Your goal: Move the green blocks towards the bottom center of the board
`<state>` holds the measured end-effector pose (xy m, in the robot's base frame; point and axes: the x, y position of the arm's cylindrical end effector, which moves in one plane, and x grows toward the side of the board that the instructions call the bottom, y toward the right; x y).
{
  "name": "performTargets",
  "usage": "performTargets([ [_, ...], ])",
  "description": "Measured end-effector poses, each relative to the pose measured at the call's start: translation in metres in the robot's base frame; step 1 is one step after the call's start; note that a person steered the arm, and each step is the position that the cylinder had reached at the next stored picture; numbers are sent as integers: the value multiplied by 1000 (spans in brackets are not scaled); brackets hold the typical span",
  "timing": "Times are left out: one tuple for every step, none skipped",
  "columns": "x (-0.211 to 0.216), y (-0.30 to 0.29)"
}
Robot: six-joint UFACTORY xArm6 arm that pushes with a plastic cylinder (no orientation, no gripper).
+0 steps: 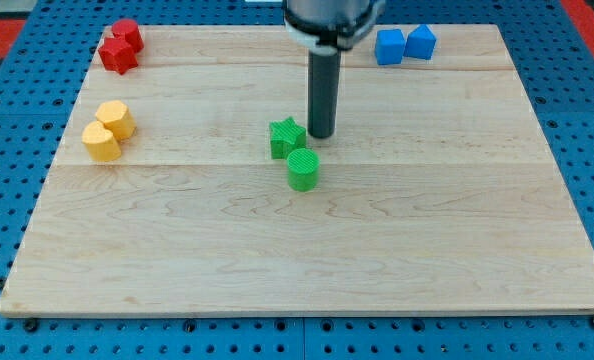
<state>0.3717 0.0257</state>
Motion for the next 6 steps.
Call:
performTargets([
  [-3, -48],
  [37, -53],
  [51, -42],
  [51, -31],
  [51, -15],
  [49, -15],
])
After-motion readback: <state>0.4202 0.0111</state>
